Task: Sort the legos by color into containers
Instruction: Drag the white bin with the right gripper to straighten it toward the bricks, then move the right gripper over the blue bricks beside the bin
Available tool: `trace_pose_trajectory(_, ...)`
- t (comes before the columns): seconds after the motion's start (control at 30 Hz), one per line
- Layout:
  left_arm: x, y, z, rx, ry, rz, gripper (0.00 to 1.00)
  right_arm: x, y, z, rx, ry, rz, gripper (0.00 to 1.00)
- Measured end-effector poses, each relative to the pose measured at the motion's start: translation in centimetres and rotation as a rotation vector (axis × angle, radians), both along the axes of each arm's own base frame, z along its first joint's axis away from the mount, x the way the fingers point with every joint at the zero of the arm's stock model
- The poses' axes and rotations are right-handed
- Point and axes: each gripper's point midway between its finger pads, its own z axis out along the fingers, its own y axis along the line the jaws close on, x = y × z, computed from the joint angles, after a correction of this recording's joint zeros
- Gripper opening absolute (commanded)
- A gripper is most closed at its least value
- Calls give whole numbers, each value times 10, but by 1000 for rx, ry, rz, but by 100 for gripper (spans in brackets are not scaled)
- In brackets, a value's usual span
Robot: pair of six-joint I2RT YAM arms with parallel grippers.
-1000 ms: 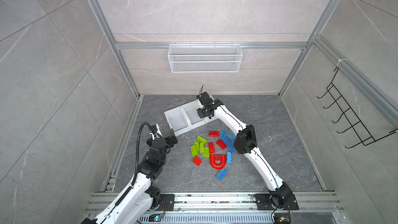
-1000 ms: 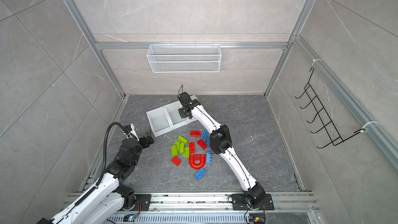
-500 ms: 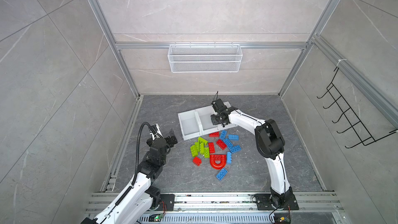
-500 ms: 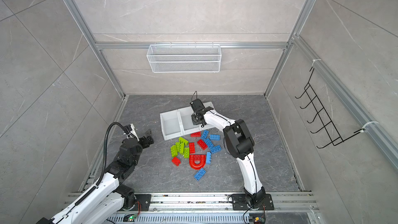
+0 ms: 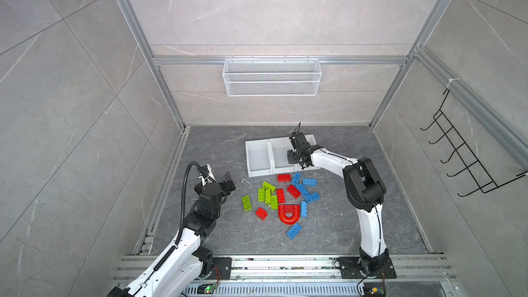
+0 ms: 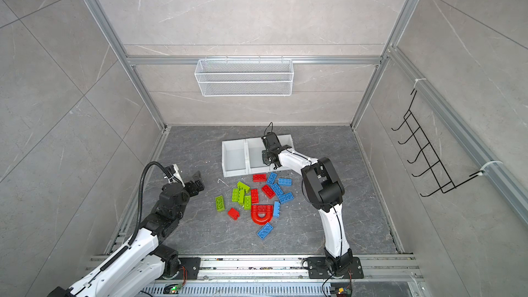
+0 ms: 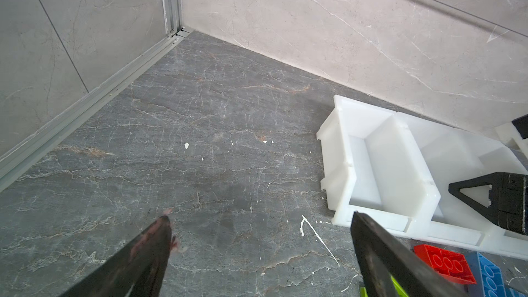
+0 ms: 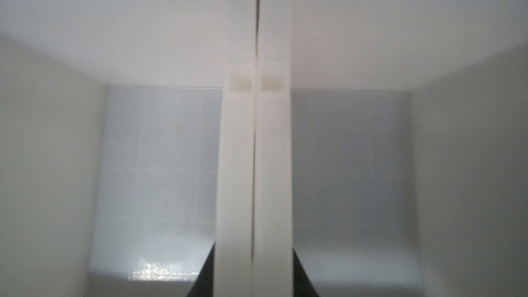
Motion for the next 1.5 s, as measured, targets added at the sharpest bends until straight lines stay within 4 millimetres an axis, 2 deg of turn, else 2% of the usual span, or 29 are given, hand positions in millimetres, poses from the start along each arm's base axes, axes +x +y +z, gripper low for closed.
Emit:
trace_pose_trajectory(0.1, 1, 0, -3, 4, 9, 0, 100, 1, 0, 0, -3, -1, 1, 16)
trace_pose_trajectory(0.13, 1, 0, -4, 5, 13, 0, 100, 1, 0, -1, -4, 0, 2, 19)
trace_pose_trajectory(0.23, 1, -1, -6, 9, 20, 0, 100, 4, 2, -1, -1, -1, 6, 41)
trace_pose_trajectory(0.33, 1, -1, -7, 10, 24, -1, 100, 6, 4, 2, 7, -11, 9, 51)
trace_pose_trajectory(0.5, 2, -1, -8, 12, 29, -1, 100, 8, 6, 9, 18, -27, 7, 58)
trace_pose_trajectory(0.6, 2, -1, -8, 12, 28, -1, 100, 5, 4, 26, 32, -51, 7, 60)
trace_pose_trajectory(0.67, 2, -1, -8, 12, 28, -1, 100, -5, 0, 44, 51, -75, 11, 61)
trace_pose_trajectory(0.8, 2, -1, -8, 11, 27, -2, 100, -37, -15, 94, 110, -152, 12, 63)
trace_pose_trajectory(0.87, 2, -3, -8, 5, 25, -14, 100, -61, -28, 115, 149, -194, -2, 64)
trace_pose_trajectory(0.93, 3, -6, -6, -3, 19, -29, 100, -90, -44, 122, 178, -207, -19, 66)
trace_pose_trajectory(1.03, 4, -11, -5, -11, 14, -50, 100, -122, -60, 106, 195, -174, -47, 72)
trace_pose_trajectory(1.2, 6, -15, -8, -15, 22, -70, 100, -152, -77, 48, 138, -33, -82, 73)
trace_pose_trajectory(1.5, 7, -17, -11, -11, 30, -79, 100, -145, -72, 3, 92, 68, -100, 74)
